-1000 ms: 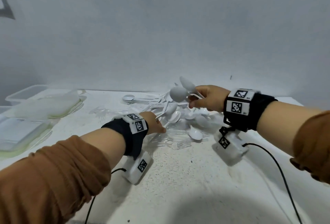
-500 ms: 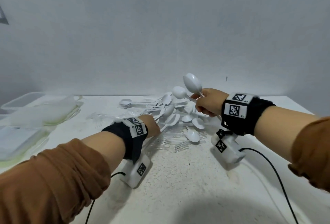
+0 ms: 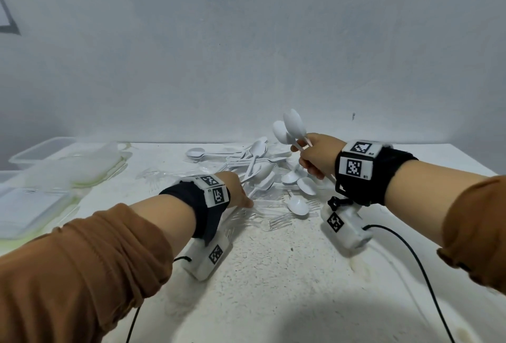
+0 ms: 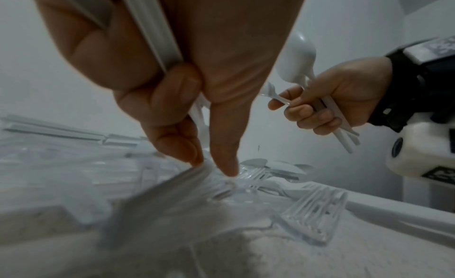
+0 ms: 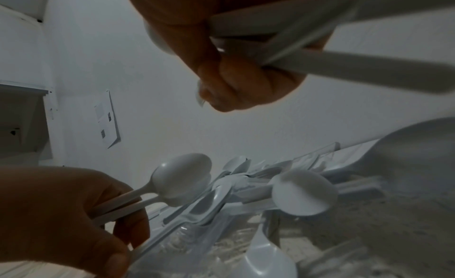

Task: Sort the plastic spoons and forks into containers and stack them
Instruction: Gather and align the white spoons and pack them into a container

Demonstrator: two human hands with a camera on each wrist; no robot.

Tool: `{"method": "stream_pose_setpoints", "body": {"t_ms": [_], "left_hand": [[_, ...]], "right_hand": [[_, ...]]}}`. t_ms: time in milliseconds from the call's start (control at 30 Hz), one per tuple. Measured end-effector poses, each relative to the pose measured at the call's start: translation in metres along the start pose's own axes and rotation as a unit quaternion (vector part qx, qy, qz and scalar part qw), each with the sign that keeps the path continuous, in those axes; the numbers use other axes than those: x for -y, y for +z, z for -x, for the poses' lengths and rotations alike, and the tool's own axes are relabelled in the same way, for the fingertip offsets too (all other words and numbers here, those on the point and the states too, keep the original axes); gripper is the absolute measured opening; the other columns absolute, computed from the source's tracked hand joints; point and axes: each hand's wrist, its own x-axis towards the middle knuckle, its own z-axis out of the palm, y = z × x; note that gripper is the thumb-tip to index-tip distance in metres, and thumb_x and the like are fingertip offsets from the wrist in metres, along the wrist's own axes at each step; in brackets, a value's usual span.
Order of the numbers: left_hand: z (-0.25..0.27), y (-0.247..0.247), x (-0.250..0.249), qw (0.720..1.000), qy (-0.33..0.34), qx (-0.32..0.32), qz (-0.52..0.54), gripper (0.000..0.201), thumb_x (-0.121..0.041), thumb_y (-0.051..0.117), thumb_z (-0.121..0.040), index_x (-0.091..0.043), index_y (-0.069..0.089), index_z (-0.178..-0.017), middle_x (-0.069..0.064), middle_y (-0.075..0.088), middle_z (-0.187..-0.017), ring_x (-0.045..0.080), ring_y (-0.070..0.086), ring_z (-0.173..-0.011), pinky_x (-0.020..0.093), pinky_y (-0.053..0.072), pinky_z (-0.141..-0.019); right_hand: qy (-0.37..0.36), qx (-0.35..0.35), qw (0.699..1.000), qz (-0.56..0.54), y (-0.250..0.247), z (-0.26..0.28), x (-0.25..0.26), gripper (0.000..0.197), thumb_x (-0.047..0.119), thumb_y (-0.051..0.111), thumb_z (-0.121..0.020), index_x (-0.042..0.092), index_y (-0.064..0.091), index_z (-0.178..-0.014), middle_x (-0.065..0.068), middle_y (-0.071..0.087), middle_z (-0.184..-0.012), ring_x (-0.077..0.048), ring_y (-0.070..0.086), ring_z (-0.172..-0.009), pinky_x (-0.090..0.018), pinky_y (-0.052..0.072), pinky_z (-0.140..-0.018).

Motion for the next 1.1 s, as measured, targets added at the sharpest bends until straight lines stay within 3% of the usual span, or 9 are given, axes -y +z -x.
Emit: {"method": "stream_pose_setpoints", "body": {"t_ms": [67,133,200,333,433,567,733,900,1100], "left_hand": [[-0.001,0.000,-0.002,1.000,0.003,0.000,-0.010,0.033,-0.044,0.065,-0.082,-0.015,0.068,-0.098,-0.001,0.062,-0.089,0.017,0.056,-0.080,0.025,0.042,-0.067],[-0.002,0.000,-0.002,1.000,0.000,0.000,-0.011,0.020,-0.036,0.060,-0.085,-0.017,0.063,-0.082,-0.001,0.057,-0.079,0.017,0.052,-0.074,0.024,0.038,-0.060],[-0.001,-0.001,-0.001,1.000,-0.012,-0.003,0.001,0.024,-0.032,0.056,-0.085,-0.016,0.052,-0.068,-0.002,0.049,-0.068,0.017,0.048,-0.069,0.022,0.033,-0.054],[0.007,-0.012,0.002,0.998,-0.025,-0.019,0.055,0.029,-0.034,0.054,-0.085,-0.018,0.049,-0.062,-0.003,0.049,-0.063,0.014,0.047,-0.061,0.023,0.034,-0.054],[0.017,-0.025,0.007,0.990,-0.024,-0.035,0.133,0.030,-0.027,0.049,-0.089,-0.020,0.055,-0.060,-0.006,0.051,-0.057,0.011,0.046,-0.053,0.022,0.034,-0.052],[0.028,-0.034,0.019,0.971,-0.012,-0.090,0.223,0.034,-0.025,0.043,-0.092,-0.019,0.057,-0.062,-0.005,0.054,-0.060,0.012,0.047,-0.055,0.024,0.035,-0.051],[0.038,-0.035,0.033,0.934,-0.021,-0.134,0.332,0.033,-0.026,0.040,-0.094,-0.009,0.068,-0.091,0.008,0.069,-0.091,0.020,0.051,-0.066,0.026,0.035,-0.056],[0.045,-0.031,0.048,0.921,-0.015,-0.134,0.364,0.033,-0.031,0.038,-0.097,-0.016,0.066,-0.089,-0.008,0.060,-0.069,0.010,0.046,-0.062,0.024,0.034,-0.058],[0.051,-0.030,0.063,0.913,-0.026,-0.128,0.386,0.028,-0.034,0.032,-0.101,-0.023,0.054,-0.088,-0.010,0.059,-0.067,0.007,0.045,-0.059,0.022,0.036,-0.056]], "right_hand": [[0.004,0.002,1.000,0.008,-0.001,-0.001,0.001,0.024,0.004,0.029,-0.092,0.013,0.049,-0.102,-0.003,0.042,-0.061,-0.015,0.033,-0.046,-0.023,0.025,-0.044],[-0.002,0.004,1.000,0.025,-0.004,-0.002,0.002,0.019,0.009,0.033,-0.094,0.016,0.050,-0.100,-0.002,0.041,-0.061,-0.014,0.032,-0.046,-0.021,0.025,-0.043],[-0.015,0.003,0.999,0.039,-0.006,-0.003,0.001,0.013,0.016,0.038,-0.096,0.019,0.050,-0.097,-0.001,0.041,-0.061,-0.014,0.033,-0.045,-0.021,0.026,-0.043],[-0.018,-0.010,1.000,0.003,-0.010,-0.005,0.000,0.010,0.014,0.043,-0.096,0.013,0.053,-0.094,-0.002,0.042,-0.059,-0.014,0.034,-0.046,-0.021,0.024,-0.044],[-0.018,-0.011,0.998,0.065,-0.009,-0.006,0.001,0.006,0.017,0.047,-0.096,0.014,0.052,-0.096,-0.002,0.044,-0.064,-0.013,0.036,-0.050,-0.022,0.026,-0.045],[-0.081,0.032,0.961,0.263,0.005,0.000,0.007,0.013,0.030,0.056,-0.091,0.017,0.058,-0.094,0.003,0.049,-0.064,-0.010,0.043,-0.054,-0.013,0.035,-0.043],[-0.129,0.089,0.913,0.376,0.042,-0.005,0.011,0.029,0.028,0.058,-0.090,0.014,0.065,-0.114,-0.003,0.066,-0.112,-0.019,0.059,-0.098,-0.022,0.042,-0.073],[-0.144,0.136,0.868,0.456,0.067,-0.014,0.014,0.027,0.021,0.051,-0.091,0.011,0.063,-0.113,-0.007,0.065,-0.113,-0.024,0.059,-0.104,-0.030,0.044,-0.088],[-0.164,0.161,0.832,0.505,0.081,-0.022,0.016,0.028,0.018,0.049,-0.091,0.010,0.063,-0.114,-0.010,0.064,-0.114,-0.026,0.058,-0.107,-0.031,0.045,-0.090]]}}
